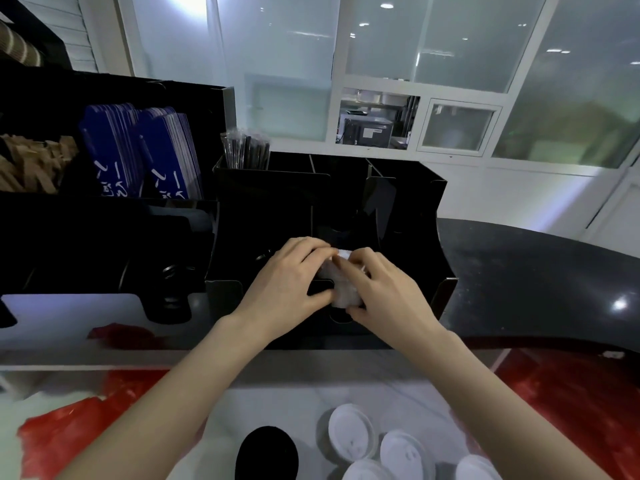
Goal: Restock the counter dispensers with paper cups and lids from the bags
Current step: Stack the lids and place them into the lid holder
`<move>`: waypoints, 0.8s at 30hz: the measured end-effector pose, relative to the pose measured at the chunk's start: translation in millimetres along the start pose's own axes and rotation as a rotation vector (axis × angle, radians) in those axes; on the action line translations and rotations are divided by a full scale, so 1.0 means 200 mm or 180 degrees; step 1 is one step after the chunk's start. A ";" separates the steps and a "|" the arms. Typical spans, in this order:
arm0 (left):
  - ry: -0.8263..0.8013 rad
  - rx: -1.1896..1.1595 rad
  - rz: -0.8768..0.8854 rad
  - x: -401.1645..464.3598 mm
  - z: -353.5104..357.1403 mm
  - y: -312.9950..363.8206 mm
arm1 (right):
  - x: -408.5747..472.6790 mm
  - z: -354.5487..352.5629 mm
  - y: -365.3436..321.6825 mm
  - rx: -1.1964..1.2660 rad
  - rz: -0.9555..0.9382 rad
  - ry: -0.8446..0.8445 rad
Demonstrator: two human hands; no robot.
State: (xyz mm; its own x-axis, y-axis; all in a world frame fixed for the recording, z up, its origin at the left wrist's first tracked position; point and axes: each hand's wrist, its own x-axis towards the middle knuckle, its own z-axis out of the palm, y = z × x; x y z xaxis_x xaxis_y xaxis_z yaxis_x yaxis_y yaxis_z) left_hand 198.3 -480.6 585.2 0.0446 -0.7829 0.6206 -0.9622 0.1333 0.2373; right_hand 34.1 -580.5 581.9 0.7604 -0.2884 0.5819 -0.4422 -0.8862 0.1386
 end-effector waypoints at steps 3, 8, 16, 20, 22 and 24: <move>0.0000 0.0015 0.0027 -0.03 0.03 -0.01 | -0.02 0.04 -0.03 -0.0283 0.0004 -0.0080; -0.0138 0.0301 0.0242 -0.10 0.03 -0.03 | -0.01 0.02 -0.03 -0.0338 -0.0013 -0.0311; 0.0408 -0.0077 0.0003 -0.32 0.00 0.07 | -0.06 0.04 -0.04 -0.0389 -0.0163 0.0027; 0.0721 -0.0555 -0.0542 -0.67 0.09 0.05 | -0.24 -0.01 -0.25 0.0381 0.0320 0.0697; 0.0513 -0.0988 -0.1310 -0.87 0.16 0.02 | -0.42 0.05 -0.43 0.0712 0.0452 0.0654; 0.0155 -0.1365 -0.2106 -1.05 0.24 -0.01 | -0.60 0.15 -0.61 0.1007 0.0756 -0.0153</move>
State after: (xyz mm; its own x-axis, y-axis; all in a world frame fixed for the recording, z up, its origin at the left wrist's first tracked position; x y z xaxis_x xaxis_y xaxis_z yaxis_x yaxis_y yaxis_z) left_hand 178.5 -346.2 418.8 0.5929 -0.7552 0.2796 -0.5446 -0.1202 0.8300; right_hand 11.0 -449.6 471.9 0.6794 -0.5086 0.5289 -0.4456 -0.8586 -0.2534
